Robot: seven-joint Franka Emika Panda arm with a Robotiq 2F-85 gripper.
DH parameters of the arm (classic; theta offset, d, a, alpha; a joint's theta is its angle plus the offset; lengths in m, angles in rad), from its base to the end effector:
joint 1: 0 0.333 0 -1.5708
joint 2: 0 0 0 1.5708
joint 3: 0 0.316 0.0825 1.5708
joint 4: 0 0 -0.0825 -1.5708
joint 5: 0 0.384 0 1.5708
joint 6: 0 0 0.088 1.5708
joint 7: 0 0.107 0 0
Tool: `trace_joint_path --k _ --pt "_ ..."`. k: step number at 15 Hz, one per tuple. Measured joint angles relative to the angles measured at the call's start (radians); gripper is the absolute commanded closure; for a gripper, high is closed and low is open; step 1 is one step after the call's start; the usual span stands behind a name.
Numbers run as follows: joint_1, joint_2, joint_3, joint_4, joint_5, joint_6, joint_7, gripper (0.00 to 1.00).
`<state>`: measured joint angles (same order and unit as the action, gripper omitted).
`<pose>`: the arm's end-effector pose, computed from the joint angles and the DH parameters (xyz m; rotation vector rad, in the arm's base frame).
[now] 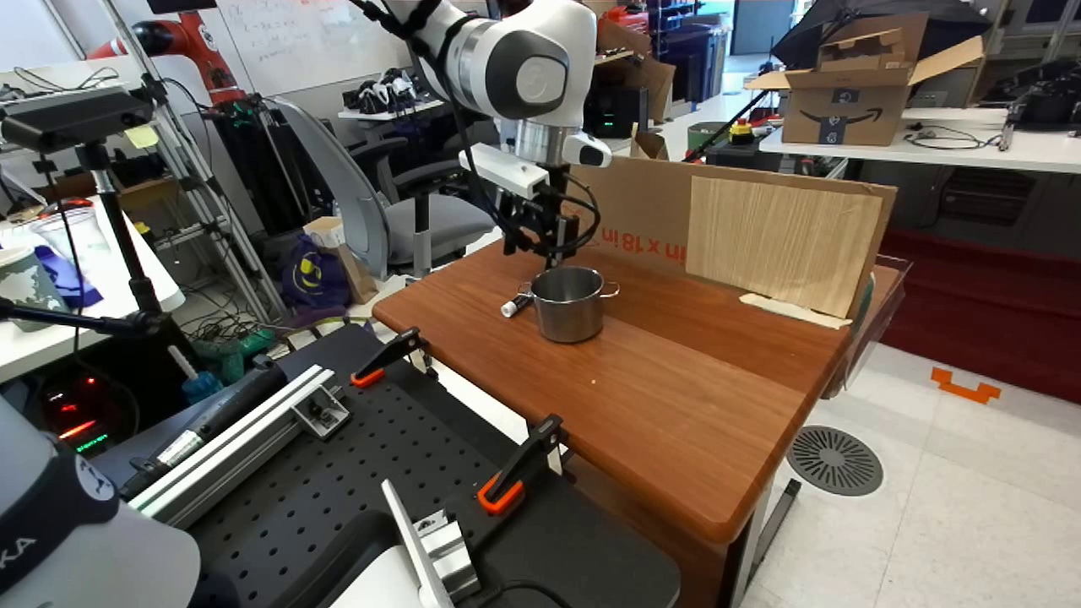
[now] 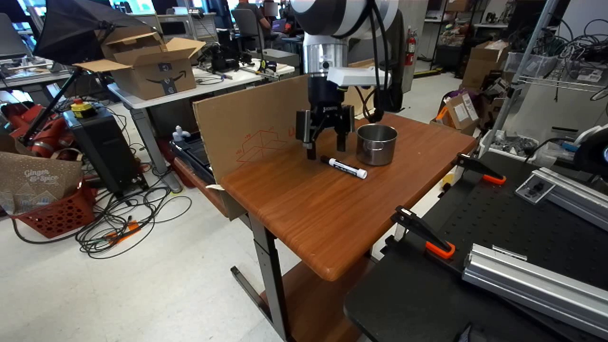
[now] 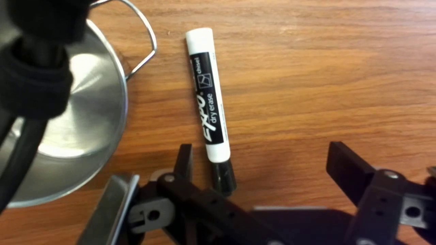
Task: Pick the marker and put it in the pot
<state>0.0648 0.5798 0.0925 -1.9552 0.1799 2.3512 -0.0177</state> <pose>0.5887 0.0955 0.1641 -2.9729 -0.0386 0.2910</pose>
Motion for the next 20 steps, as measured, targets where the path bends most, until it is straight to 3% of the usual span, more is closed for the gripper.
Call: trace_joint_path --k 12,13,20 --pt "0.006 0.016 -0.005 0.013 -0.057 -0.002 0.0 0.0" --pt "0.009 0.021 -0.005 0.014 -0.067 -0.002 0.0 0.17" --pt "0.019 0.063 -0.011 0.044 -0.114 -0.003 0.0 0.73"
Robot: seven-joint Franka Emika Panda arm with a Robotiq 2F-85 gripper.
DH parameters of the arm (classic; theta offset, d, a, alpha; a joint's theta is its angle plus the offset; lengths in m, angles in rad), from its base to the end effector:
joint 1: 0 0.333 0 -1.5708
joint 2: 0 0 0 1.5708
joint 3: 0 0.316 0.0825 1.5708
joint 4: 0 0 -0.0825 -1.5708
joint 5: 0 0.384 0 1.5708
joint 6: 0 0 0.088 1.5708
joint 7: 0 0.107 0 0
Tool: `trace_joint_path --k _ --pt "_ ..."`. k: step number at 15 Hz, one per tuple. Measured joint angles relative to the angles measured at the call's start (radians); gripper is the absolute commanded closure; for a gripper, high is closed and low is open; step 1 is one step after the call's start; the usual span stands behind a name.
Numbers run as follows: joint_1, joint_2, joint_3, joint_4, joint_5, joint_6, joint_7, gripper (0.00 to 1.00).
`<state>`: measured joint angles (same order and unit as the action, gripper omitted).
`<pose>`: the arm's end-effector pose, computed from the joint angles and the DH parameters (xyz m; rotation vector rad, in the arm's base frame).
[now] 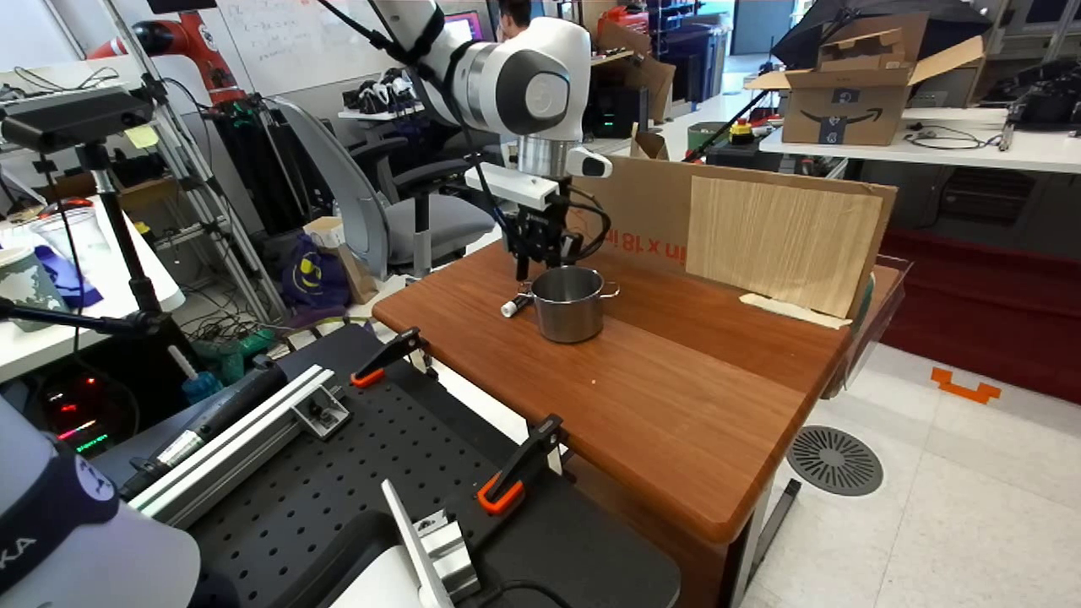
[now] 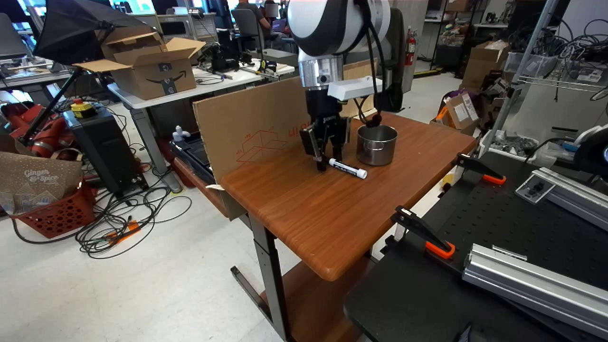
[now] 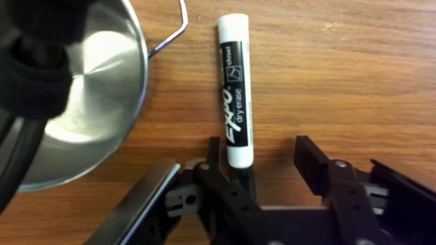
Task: Pick the marker and put it in the pot
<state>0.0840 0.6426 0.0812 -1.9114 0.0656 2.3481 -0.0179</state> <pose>0.5934 0.0995 0.1412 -3.0424 -0.1844 0.3228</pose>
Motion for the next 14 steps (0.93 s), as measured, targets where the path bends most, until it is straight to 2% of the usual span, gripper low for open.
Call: trace_joint_path --k 4,6,14 --pt "0.0 0.0 -0.007 0.009 -0.002 -0.001 0.0 1.0" --pt "0.001 0.0 -0.007 0.011 -0.003 -0.001 0.0 0.95" --pt "0.03 -0.037 -0.007 0.019 -0.032 -0.001 0.007 0.95"
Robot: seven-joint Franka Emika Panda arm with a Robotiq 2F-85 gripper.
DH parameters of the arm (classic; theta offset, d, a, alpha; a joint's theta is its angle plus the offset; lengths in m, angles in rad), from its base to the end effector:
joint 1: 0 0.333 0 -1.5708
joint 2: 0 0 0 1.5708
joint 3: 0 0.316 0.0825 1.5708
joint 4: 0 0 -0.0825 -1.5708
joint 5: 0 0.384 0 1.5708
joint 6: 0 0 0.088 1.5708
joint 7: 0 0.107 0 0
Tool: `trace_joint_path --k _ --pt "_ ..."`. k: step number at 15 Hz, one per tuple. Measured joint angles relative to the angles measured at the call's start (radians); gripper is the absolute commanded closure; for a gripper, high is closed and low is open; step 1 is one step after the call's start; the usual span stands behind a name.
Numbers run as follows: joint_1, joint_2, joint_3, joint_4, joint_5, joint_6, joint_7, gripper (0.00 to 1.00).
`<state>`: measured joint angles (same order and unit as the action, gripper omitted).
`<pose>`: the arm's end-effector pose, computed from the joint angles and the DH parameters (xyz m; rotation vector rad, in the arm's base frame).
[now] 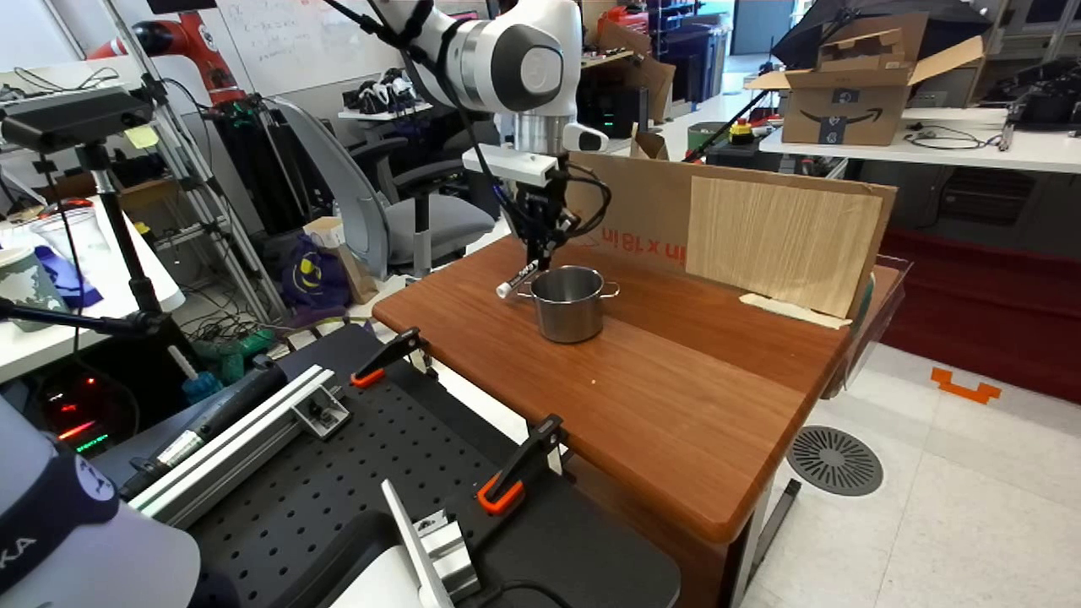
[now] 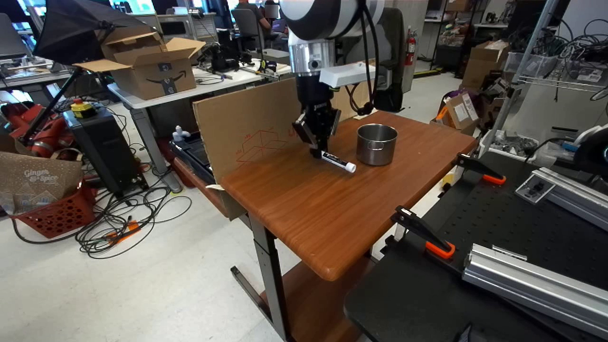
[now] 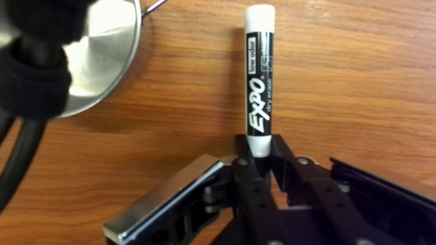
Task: Pick the marker and put it in the pot
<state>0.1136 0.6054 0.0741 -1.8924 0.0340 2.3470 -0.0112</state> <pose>0.6047 0.1141 0.1702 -3.0701 -0.2512 0.2389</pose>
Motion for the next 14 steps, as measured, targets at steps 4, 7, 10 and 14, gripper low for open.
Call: trace_joint_path --k 4,7,10,14 --pt "0.032 -0.082 -0.003 -0.024 -0.06 0.0 0.041 0.95" --pt "0.057 -0.169 -0.014 -0.073 -0.126 0.004 0.086 0.95" --pt "0.062 -0.261 -0.017 -0.142 -0.186 0.012 0.125 0.95" --pt "0.061 -0.391 -0.035 -0.259 -0.295 0.055 0.204 0.95"
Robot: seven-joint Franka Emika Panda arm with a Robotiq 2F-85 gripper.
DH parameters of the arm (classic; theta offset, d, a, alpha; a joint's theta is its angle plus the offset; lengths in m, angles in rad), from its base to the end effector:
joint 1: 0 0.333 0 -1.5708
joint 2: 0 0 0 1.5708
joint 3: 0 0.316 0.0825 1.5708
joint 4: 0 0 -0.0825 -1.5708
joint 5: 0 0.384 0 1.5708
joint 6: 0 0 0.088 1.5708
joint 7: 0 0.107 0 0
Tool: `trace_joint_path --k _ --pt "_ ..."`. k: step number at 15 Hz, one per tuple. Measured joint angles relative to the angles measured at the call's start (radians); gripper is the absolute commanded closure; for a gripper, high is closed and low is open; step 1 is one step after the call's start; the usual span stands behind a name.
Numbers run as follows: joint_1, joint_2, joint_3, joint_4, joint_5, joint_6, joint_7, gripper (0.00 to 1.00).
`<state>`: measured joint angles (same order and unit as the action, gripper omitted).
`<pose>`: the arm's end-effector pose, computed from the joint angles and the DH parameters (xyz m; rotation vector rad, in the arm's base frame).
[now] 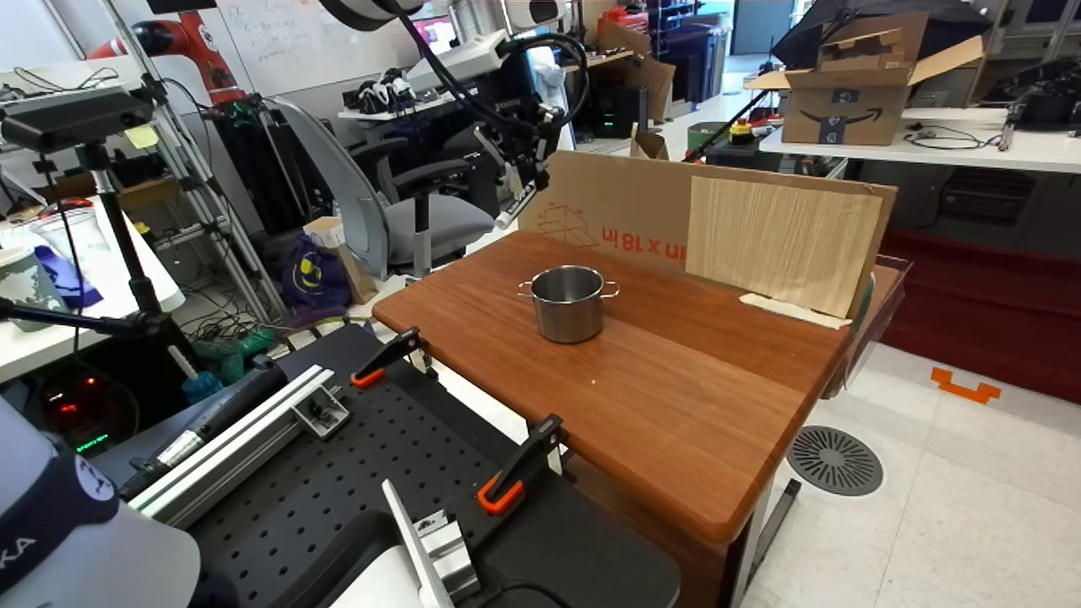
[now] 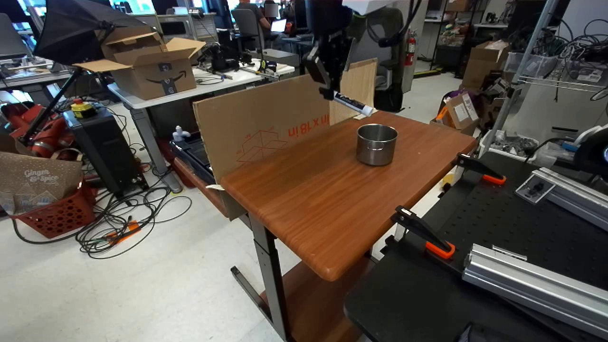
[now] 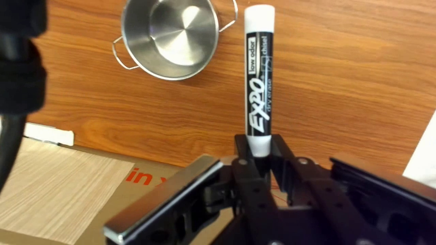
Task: Pick the marker and put it in the pot
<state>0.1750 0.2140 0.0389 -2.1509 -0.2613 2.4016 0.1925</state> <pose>0.5553 0.1185 0.3048 2.9630 0.3130 0.1062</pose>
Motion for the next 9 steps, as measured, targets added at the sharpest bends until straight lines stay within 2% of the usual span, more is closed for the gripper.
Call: trace_joint_path --k 5,9 --pt "-0.016 -0.144 -0.035 -0.155 -0.235 0.078 0.191 0.95" --pt "-0.058 -0.196 -0.041 -0.243 -0.447 0.146 0.397 0.95"
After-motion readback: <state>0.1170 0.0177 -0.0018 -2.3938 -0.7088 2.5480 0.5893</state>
